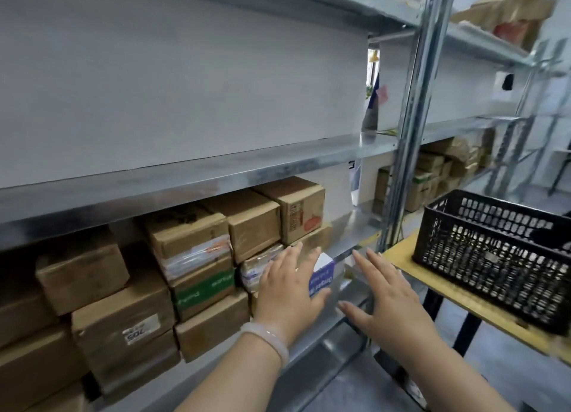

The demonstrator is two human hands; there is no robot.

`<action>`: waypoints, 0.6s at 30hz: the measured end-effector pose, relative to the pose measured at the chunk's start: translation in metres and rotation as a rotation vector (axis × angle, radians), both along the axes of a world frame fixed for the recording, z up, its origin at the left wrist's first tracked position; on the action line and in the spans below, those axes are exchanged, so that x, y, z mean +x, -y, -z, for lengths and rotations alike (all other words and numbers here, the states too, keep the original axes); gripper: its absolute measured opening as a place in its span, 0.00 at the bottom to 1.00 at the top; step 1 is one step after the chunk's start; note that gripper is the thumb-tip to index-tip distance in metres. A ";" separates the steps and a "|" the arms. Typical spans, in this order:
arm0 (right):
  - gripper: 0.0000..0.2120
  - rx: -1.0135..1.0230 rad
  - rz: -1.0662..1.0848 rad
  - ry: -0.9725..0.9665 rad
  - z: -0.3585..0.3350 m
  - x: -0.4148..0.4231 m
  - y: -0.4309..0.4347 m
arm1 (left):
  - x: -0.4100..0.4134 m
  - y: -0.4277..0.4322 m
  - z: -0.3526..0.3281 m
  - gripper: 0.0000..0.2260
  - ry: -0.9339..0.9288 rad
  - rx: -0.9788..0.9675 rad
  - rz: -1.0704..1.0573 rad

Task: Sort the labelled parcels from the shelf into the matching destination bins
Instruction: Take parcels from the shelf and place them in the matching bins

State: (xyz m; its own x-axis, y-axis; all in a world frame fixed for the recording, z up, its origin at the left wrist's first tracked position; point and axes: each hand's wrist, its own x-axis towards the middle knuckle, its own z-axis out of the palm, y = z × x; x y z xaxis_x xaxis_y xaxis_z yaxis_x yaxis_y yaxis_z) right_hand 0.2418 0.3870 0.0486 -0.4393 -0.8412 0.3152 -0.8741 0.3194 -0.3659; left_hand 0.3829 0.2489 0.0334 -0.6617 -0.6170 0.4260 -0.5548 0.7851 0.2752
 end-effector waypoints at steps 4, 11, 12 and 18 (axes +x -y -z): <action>0.41 -0.010 -0.009 0.045 -0.008 -0.037 0.048 | -0.040 0.041 -0.005 0.32 -0.034 -0.003 -0.020; 0.40 -0.010 -0.046 0.064 -0.016 -0.094 0.129 | -0.094 0.112 -0.027 0.31 -0.080 -0.024 -0.057; 0.40 -0.005 -0.060 0.085 -0.014 -0.100 0.137 | -0.099 0.118 -0.025 0.31 -0.074 -0.025 -0.069; 0.38 -0.028 -0.153 0.198 -0.023 -0.144 0.196 | -0.113 0.138 -0.017 0.30 -0.064 -0.010 -0.139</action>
